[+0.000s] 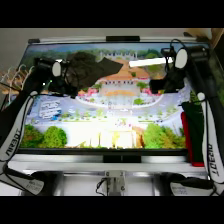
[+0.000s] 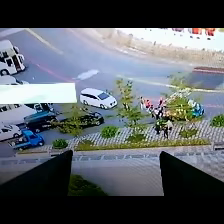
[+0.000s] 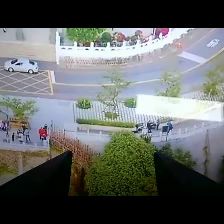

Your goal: Fold the shirts.

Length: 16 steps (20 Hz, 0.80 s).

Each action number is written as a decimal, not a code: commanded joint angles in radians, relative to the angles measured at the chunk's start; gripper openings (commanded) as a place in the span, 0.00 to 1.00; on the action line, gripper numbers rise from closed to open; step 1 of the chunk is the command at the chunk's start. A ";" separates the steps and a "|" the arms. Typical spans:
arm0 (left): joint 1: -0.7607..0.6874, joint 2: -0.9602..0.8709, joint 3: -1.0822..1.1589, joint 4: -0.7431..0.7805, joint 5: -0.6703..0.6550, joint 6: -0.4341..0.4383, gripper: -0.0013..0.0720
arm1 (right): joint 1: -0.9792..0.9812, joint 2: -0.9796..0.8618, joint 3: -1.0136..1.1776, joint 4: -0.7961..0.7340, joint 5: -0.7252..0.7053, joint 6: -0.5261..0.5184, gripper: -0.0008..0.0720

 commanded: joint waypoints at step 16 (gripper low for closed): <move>0.000 -0.018 -0.001 0.000 0.000 0.000 0.87 | 0.000 0.000 -0.001 0.000 -0.003 0.000 0.84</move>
